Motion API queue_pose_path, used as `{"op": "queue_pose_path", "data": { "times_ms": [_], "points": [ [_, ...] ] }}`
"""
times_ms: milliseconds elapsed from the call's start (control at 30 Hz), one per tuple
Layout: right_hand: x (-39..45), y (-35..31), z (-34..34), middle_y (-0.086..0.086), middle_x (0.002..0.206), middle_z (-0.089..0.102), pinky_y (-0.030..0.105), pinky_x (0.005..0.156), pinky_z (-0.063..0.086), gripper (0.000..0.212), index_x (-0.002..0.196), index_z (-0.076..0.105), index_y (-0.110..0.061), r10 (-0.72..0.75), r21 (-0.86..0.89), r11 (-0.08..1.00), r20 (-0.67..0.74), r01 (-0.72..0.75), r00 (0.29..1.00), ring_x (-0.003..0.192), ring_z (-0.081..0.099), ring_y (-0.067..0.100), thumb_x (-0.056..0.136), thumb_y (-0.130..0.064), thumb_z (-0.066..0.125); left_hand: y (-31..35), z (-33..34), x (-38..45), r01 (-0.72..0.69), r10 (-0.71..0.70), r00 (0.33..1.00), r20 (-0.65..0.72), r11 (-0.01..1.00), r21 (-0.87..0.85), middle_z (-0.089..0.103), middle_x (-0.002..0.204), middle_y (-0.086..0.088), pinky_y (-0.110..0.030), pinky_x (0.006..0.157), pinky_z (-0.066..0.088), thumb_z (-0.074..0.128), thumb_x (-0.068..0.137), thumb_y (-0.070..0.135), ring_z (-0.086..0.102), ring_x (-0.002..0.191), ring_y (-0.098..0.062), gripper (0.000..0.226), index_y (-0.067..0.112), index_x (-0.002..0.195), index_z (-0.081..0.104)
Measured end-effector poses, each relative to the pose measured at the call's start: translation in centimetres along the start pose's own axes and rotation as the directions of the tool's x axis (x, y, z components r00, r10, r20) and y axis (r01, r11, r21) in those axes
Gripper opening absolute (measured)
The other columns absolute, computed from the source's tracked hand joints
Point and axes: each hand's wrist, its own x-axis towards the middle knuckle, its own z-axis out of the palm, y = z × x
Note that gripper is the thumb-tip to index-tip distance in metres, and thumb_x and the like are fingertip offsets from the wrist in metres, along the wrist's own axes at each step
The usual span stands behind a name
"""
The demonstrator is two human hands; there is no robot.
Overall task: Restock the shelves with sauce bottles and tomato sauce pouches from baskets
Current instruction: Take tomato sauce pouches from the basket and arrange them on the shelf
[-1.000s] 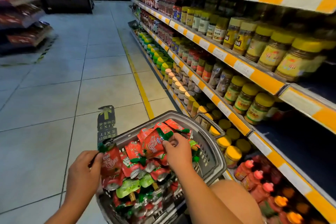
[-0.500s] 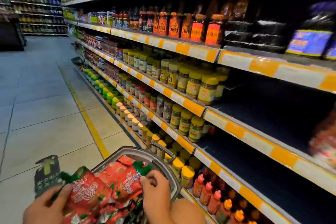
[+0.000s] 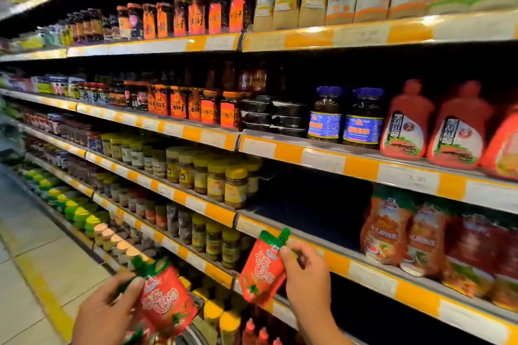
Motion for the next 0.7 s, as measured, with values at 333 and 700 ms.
{"op": "queue_pose_path", "data": {
  "times_ms": [333, 700],
  "points": [
    [10.2, -4.0, -4.3, -0.003, 0.084, 0.07, 0.02, 0.053, 0.05, 0.014, 0.086, 0.069, -0.023, -0.139, -0.122, 0.985, -0.138, 0.123, 0.981, 0.076, 0.067, 0.013, 0.1, -0.022, 0.066, 7.9, 16.7, 7.0, -0.297, 0.25, 0.91, 0.331, 0.949, 0.1, 0.068, 0.103, 0.004, -0.041, 0.07, 0.055, 0.061, 0.104, 0.03, 0.065, 0.094, -0.018, 0.01, 0.032, 0.098, 0.068],
    [16.6, -1.1, -2.2, -0.005, 0.091, 0.074, 0.027, 0.06, 0.049, 0.006, 0.091, 0.078, -0.022, 0.13, 0.198, 0.977, -0.261, -0.079, 0.956, 0.081, 0.066, 0.012, 0.096, -0.021, 0.074, 9.9, 27.3, 11.5, -0.341, 0.283, 0.853, 0.439, 0.938, 0.058, 0.067, 0.086, -0.007, -0.028, 0.056, 0.043, 0.057, 0.106, 0.027, 0.057, 0.068, -0.015, 0.015, 0.03, 0.093, 0.064]
  ]
}}
